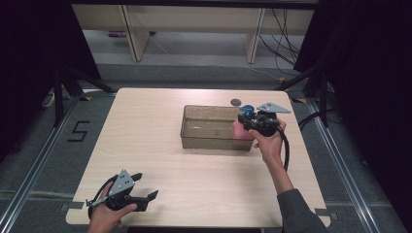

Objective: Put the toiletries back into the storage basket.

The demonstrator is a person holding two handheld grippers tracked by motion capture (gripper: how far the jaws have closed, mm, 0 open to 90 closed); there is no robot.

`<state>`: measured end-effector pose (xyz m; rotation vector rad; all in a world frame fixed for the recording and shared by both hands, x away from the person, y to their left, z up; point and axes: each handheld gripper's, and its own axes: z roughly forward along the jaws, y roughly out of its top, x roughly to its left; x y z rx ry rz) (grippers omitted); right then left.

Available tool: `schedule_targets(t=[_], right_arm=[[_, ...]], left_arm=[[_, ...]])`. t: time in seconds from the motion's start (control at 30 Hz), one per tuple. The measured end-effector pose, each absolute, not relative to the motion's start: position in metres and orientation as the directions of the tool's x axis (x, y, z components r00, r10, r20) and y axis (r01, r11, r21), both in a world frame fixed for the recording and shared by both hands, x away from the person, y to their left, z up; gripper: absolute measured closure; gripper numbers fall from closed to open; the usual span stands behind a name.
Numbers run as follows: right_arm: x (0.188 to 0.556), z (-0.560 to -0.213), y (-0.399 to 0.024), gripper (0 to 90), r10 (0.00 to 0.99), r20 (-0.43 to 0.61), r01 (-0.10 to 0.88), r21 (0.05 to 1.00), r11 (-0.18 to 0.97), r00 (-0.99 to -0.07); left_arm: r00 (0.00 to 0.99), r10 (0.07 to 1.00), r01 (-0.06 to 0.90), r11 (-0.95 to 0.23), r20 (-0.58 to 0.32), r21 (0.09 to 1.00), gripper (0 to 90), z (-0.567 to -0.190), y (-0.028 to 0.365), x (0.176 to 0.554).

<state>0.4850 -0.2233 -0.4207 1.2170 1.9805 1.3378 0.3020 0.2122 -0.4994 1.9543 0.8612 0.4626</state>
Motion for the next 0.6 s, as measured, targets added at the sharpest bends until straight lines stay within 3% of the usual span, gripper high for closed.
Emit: schedule_targets(t=[0.57, 0.6], right_arm=[[0.4841, -0.4255, -0.2273, 53.4, 0.856, 0.048, 0.381, 0.907, 0.177, -0.514], [0.4839, -0.4262, -0.226, 53.4, 0.852, 0.08, 0.396, 0.905, 0.155, -0.518]], left_arm=[[0.689, 0.725, 0.376, -0.334, -0.019, 0.864, 15.4, -0.4993, 0.2125, 0.3025], [0.69, 0.724, 0.375, -0.337, -0.017, 0.864, 15.3, -0.4992, 0.2126, 0.3024]])
